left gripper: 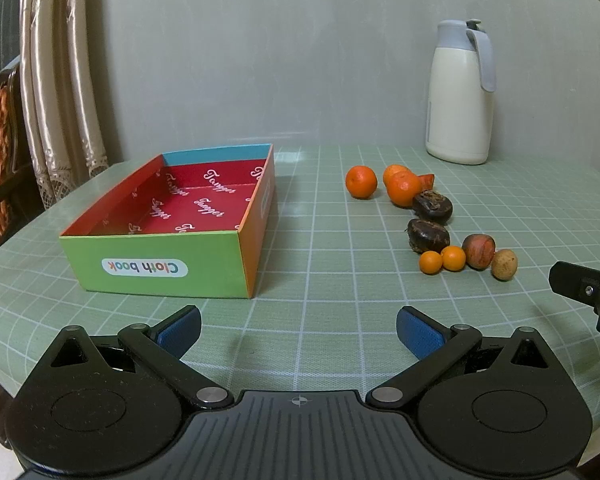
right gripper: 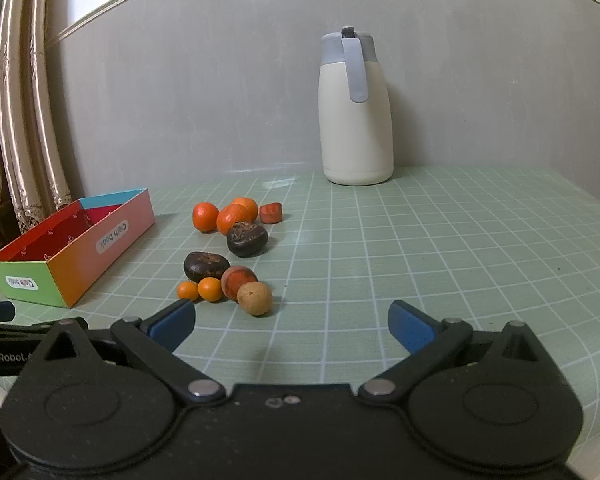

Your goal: Organize fruits

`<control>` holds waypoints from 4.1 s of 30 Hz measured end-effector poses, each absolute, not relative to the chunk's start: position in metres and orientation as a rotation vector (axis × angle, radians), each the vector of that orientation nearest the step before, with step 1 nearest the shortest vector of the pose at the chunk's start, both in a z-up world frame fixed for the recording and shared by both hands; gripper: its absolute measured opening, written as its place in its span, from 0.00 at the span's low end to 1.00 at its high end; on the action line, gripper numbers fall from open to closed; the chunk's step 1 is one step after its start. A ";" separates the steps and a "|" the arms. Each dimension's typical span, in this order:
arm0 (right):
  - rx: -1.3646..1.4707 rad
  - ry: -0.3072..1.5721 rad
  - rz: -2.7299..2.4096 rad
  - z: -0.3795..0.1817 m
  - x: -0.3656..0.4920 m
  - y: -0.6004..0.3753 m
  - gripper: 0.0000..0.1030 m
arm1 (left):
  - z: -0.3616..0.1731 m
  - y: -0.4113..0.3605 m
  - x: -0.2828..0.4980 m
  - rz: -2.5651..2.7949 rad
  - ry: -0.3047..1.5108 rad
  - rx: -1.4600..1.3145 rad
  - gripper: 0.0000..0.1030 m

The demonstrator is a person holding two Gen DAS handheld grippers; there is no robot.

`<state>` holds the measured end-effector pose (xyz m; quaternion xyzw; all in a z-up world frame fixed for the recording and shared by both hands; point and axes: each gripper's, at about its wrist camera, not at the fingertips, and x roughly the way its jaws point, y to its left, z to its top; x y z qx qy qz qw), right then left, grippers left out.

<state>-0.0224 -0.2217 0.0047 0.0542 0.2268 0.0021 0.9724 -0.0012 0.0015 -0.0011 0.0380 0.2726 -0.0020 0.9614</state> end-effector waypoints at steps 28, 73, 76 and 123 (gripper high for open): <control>0.176 0.408 -0.023 0.010 -0.030 -0.238 1.00 | 0.008 -0.021 -0.005 -0.064 0.504 0.174 1.00; 0.445 0.397 -0.161 0.006 -0.028 -0.304 1.00 | 0.011 -0.069 0.114 -0.110 0.576 0.204 0.99; 0.448 0.403 -0.153 0.006 -0.027 -0.303 1.00 | 0.010 -0.066 0.120 -0.128 0.591 0.158 0.92; 0.454 0.410 -0.105 0.006 -0.020 -0.293 1.00 | 0.016 -0.048 0.106 -0.212 0.610 0.051 0.39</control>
